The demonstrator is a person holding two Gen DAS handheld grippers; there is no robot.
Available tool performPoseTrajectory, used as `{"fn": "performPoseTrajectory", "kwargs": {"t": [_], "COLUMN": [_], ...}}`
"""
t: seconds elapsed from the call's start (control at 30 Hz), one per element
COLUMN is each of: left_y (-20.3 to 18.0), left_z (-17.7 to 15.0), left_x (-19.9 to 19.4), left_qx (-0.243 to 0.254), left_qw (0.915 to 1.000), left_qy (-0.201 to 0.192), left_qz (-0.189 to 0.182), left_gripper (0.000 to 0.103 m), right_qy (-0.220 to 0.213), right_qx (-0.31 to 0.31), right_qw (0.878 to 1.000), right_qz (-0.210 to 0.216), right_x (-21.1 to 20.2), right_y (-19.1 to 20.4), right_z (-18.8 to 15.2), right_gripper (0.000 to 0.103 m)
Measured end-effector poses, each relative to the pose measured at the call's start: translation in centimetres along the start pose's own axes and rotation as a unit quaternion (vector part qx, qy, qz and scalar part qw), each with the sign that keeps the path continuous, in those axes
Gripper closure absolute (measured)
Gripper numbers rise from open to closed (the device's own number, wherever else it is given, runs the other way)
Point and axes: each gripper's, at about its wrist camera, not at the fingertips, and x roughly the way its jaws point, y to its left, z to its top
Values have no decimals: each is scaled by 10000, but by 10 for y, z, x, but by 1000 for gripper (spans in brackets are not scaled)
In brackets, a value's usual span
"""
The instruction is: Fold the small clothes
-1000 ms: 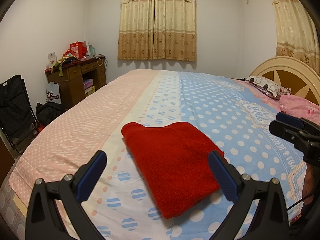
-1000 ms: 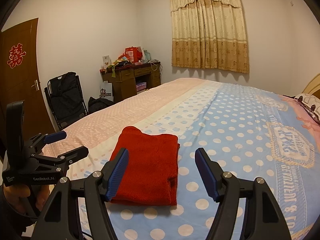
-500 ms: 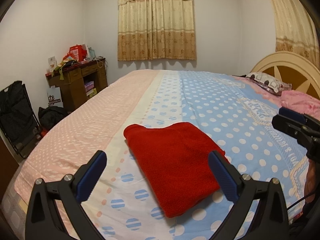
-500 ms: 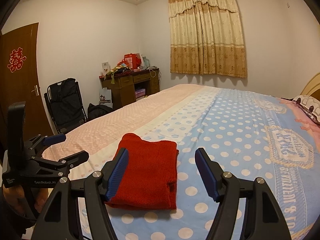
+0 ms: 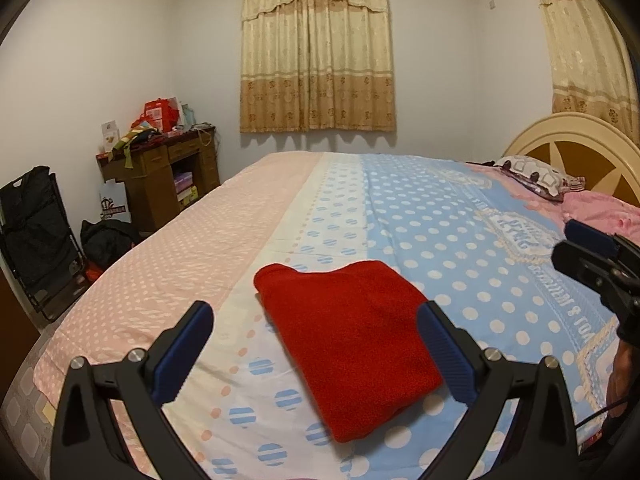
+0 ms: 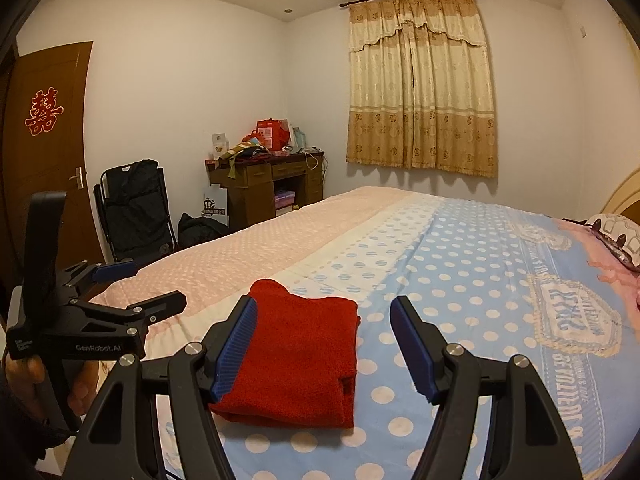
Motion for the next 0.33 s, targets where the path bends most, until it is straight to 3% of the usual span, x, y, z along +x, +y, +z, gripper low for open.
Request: {"fn": "performPoseTrajectory", "kwargs": {"t": [0.33], "left_y": [3], "left_z": [-3], "left_x": [3], "left_qx": [3], "left_qw": [9999], "left_qy": [-31], "left_qz": [137], "left_gripper": [0], "right_qy": [124], "right_qx": [-16], "right_qw": [9999], "right_qz": [19], "right_x": [4], "right_y": [0], "right_z": [-5], "right_gripper": [33]}}
